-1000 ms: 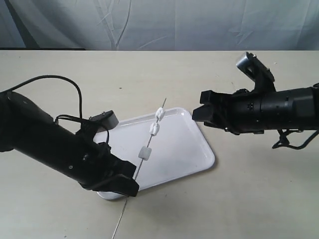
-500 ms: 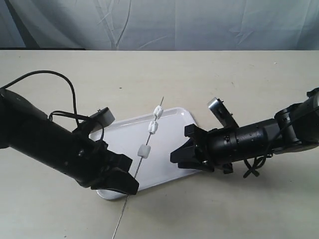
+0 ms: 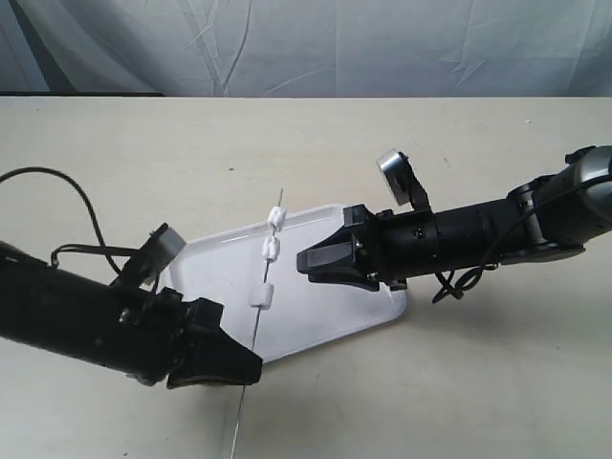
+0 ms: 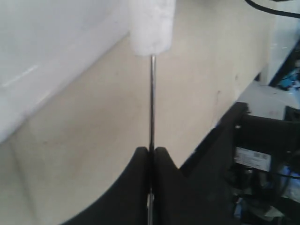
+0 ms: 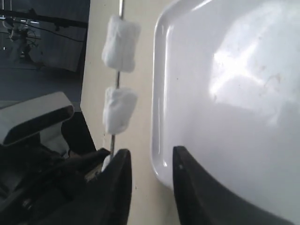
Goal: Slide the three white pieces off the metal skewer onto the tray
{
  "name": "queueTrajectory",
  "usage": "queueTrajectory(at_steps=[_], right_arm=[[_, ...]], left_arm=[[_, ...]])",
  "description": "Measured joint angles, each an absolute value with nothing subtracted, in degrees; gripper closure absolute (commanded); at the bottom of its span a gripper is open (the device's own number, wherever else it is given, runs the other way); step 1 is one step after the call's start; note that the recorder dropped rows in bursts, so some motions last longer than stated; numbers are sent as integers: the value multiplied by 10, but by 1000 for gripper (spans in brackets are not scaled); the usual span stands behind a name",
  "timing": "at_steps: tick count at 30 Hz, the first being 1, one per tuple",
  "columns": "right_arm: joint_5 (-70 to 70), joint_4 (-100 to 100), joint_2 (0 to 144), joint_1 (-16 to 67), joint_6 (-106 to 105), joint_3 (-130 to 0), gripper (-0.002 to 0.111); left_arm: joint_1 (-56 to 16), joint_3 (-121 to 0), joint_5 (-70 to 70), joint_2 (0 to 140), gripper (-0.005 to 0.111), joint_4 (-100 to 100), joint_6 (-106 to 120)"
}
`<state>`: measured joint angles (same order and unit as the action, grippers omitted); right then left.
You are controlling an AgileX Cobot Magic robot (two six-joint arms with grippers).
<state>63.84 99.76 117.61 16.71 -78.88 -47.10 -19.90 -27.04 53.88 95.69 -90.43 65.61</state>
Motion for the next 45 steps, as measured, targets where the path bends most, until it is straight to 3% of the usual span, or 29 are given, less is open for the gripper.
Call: queueTrajectory(at_steps=[6,18,25,32,39,45], right_arm=[[641,998,1176,167,-791,-492,78],[668,998,1176,182,-786,-527,77],[637,998,1176,208,-779,-542,56],[603,998,1176,230,-737,-543,58],[566,998,1176,256,-728,-543,79],[566,998,1176,256,-726,-543,79]], left_arm=[[-198,-216,640,956,107,-983,744],[-198,-167,611,956,107,-991,766],[-198,-166,604,955,107,-991,775],[-198,-166,597,955,107,-991,779],[-198,-166,597,955,107,-992,781],[-198,-166,597,955,107,-992,783]])
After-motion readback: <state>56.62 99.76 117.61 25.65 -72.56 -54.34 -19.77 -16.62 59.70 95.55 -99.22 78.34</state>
